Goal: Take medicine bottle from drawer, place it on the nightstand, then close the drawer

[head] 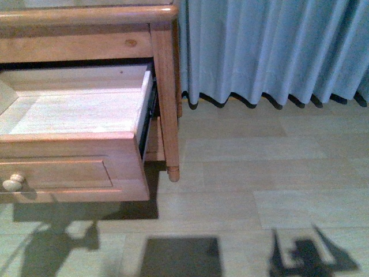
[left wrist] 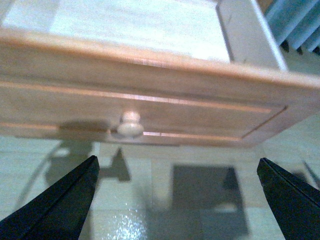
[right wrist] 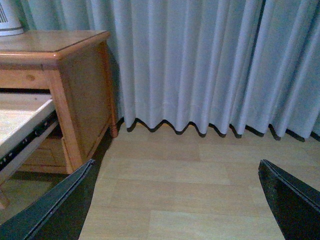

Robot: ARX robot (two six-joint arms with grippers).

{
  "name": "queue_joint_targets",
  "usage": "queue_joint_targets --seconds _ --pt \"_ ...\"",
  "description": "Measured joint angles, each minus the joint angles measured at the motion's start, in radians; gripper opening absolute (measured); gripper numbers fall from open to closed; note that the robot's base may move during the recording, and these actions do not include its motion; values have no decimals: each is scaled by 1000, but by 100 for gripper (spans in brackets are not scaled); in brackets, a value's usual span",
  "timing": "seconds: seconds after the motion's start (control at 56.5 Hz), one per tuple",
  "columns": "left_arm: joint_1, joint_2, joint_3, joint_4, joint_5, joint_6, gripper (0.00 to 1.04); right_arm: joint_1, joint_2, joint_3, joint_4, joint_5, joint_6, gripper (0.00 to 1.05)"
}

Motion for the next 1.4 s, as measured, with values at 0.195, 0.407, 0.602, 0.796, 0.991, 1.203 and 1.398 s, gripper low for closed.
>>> queue_joint_targets --seconds 0.195,0.407,0.602,0.796,0.991,1.203,1.398 --pt "63 -316 104 -289 93 -60 98 0 0 0 0 0 0 98" --pt "-98 -779 -6 -403 -310 31 68 0 0 0 0 0 0 98" --pt "-196 -927 -83 -425 -384 58 33 0 0 0 0 5 0 98" --pt "-201 -1071 -142 -512 -393 61 4 0 0 0 0 3 0 98" --pt "-201 -1098 -178 -507 -394 61 4 0 0 0 0 0 0 98" --pt "-202 -1116 -199 -506 -399 61 4 0 0 0 0 -8 0 98" --pt "-203 -1161 -248 -498 -396 61 4 -6 6 2 -7 -26 11 98"
